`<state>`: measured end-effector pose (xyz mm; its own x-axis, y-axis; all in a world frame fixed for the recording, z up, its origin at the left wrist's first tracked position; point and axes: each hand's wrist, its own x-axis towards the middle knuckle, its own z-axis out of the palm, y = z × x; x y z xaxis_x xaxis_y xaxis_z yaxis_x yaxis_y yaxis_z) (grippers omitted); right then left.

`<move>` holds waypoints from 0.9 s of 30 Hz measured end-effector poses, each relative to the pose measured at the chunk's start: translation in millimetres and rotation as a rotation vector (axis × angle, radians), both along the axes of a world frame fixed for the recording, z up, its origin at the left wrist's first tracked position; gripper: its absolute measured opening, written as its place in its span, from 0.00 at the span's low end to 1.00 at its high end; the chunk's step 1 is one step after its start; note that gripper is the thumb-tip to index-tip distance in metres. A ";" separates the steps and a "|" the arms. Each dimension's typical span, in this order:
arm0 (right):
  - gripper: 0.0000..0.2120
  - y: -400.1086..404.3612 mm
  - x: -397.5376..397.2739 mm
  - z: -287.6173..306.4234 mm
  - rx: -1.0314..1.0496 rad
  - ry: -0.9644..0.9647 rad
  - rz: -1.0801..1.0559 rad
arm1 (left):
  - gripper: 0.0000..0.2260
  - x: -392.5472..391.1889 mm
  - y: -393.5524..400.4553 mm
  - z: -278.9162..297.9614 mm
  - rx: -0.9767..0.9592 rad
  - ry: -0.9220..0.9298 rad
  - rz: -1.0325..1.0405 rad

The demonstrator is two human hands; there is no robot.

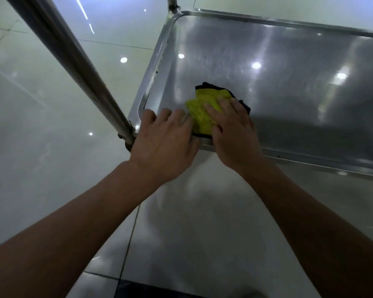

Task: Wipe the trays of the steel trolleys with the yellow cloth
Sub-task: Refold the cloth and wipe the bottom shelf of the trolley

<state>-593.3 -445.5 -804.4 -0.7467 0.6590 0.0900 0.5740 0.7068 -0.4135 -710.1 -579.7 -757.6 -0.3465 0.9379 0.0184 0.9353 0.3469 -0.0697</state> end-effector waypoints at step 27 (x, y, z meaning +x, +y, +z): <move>0.25 55.9 115.4 2.3 -0.035 -0.024 -0.305 | 0.23 -18.1 17.8 -19.7 -0.094 -0.181 0.129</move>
